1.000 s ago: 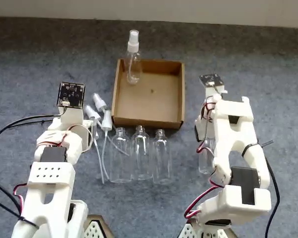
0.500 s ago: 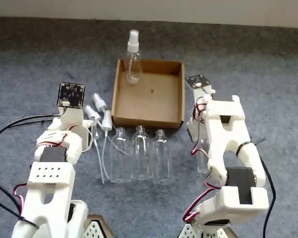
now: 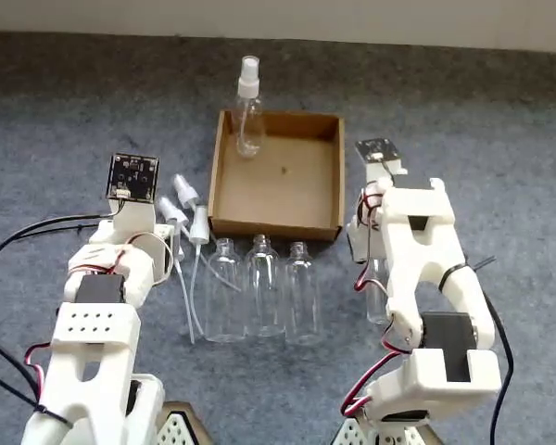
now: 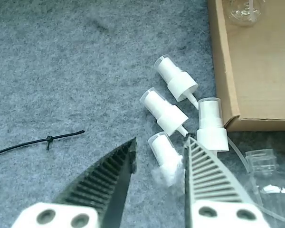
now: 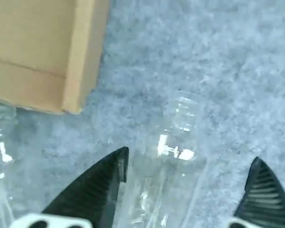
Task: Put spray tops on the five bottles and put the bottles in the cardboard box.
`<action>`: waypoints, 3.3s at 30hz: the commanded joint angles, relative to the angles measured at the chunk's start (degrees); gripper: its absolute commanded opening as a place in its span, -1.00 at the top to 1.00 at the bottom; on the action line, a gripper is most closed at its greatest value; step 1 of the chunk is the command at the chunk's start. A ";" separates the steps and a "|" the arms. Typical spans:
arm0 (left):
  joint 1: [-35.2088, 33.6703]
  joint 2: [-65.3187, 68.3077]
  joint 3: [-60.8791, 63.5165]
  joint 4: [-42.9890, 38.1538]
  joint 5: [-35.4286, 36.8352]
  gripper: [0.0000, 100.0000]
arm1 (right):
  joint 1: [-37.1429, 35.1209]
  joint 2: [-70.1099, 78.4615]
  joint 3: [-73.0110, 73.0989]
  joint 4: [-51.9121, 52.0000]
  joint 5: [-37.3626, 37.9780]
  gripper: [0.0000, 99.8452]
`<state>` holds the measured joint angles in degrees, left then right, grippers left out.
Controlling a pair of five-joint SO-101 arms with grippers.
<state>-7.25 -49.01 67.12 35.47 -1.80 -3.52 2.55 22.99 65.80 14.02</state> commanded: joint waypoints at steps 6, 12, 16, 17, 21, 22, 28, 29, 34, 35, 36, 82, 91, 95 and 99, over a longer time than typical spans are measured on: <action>1.01 -0.84 -0.31 -0.79 0.26 0.69 | -0.66 -0.31 -0.13 -4.00 -0.35 0.33; 1.01 -0.84 -0.31 -0.79 0.26 0.69 | -0.66 -0.31 -0.13 -3.65 -0.44 0.38; 1.01 -0.84 -0.31 -0.79 0.26 0.69 | -0.57 -0.31 0.48 -3.56 -0.62 0.49; 1.01 -0.84 -0.31 -0.79 0.26 0.69 | -0.57 -0.31 0.84 -3.56 -0.62 0.49; 1.01 -0.84 -0.31 -0.79 0.26 0.69 | -0.57 -0.31 1.27 -3.56 -0.53 0.50; 1.01 -0.84 -0.31 -0.79 0.26 0.69 | -0.48 -0.31 1.27 -3.56 -0.53 0.50; 1.01 -0.84 -0.31 -0.79 0.26 0.69 | -0.31 -1.01 0.75 -2.68 -0.70 0.68; 1.01 -0.84 -0.31 -0.79 0.26 0.69 | -0.31 -1.27 0.75 -1.63 -0.70 0.71; 1.01 -0.84 -0.31 -0.88 0.26 0.69 | -0.40 -5.49 0.66 1.36 -0.70 0.84; 1.01 -0.84 -0.31 -0.88 0.26 0.69 | -0.40 -6.99 0.66 1.45 -0.70 0.86; 1.01 -0.84 -0.31 -0.88 0.26 0.69 | -0.40 -8.75 0.66 1.45 -0.70 0.88; -1.27 57.89 -54.37 31.03 9.23 0.68 | -12.09 -89.71 38.90 -6.37 -10.73 0.90; 0.75 61.41 -48.92 25.67 10.11 0.68 | -12.09 -89.89 38.99 -6.37 -10.99 0.90; 1.01 62.55 -48.57 25.76 10.11 0.68 | -12.09 -89.98 38.99 -6.37 -10.90 0.90; 0.40 62.73 -48.57 25.76 10.29 0.76 | -12.09 -89.98 38.99 -6.37 -10.90 0.90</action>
<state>-7.69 13.93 18.51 61.85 8.13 -15.21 -86.86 62.55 60.79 3.65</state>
